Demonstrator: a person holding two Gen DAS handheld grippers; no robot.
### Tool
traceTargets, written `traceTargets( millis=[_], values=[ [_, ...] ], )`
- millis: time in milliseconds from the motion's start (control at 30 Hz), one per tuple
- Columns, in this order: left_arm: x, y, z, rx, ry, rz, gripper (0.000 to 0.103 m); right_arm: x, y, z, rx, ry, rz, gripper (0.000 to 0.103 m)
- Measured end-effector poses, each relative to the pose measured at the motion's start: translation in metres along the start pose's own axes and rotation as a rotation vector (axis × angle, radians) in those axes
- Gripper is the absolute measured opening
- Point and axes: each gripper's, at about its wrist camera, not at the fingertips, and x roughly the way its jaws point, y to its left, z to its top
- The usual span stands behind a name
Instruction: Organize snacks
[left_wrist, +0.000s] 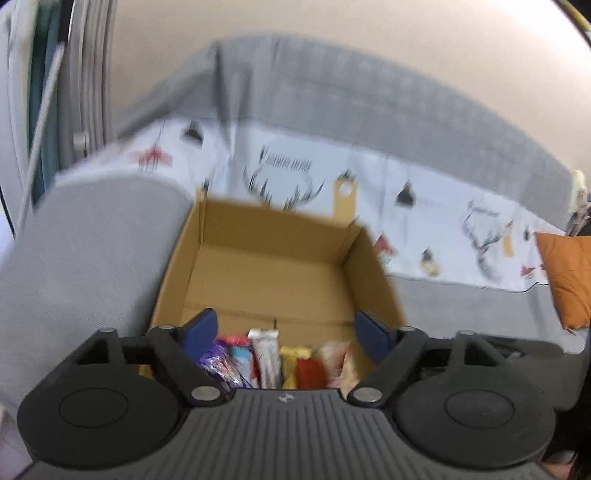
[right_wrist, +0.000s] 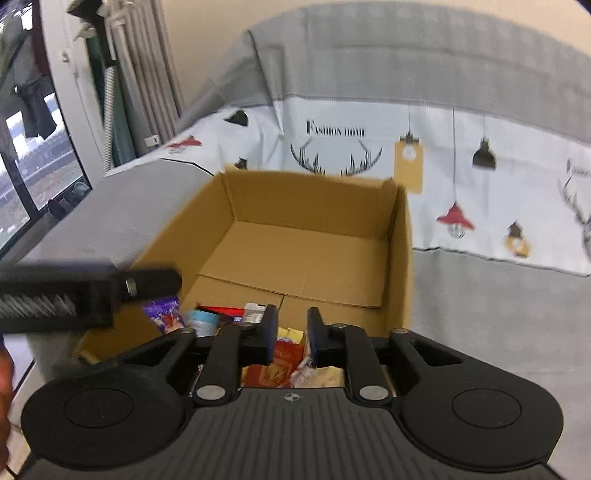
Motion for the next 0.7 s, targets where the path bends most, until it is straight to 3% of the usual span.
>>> traceTargets(
  millis=[133, 200, 367, 500, 567, 700],
  values=[
    [-0.05, -0.034, 0.007, 0.059, -0.001, 0.043, 0.101, -0.064, 0.012, 0.008, 0.015, -0.071, 0.017, 0.056],
    [-0.073, -0.045, 0.006, 0.042, -0.026, 0.07, 0.103, -0.091, 0.017, 0.012, 0.017, -0.085, -0.022, 0.069],
    [-0.117, -0.072, 0.009, 0.042, -0.013, 0.122, 0.103, -0.135, 0.022, 0.01, 0.06, -0.063, -0.05, 0.087],
    [-0.146, -0.091, 0.008, 0.04, -0.006, 0.165, 0.103, -0.162, 0.031, 0.008, 0.065, -0.053, -0.132, 0.101],
    [-0.159, -0.098, 0.008, 0.043, -0.025, 0.183, 0.103, -0.174, 0.033, 0.007, 0.063, -0.073, -0.158, 0.102],
    [-0.176, -0.107, 0.012, 0.065, -0.028, 0.201, 0.103, -0.189, 0.03, 0.008, 0.085, -0.08, -0.132, 0.102]
  ],
)
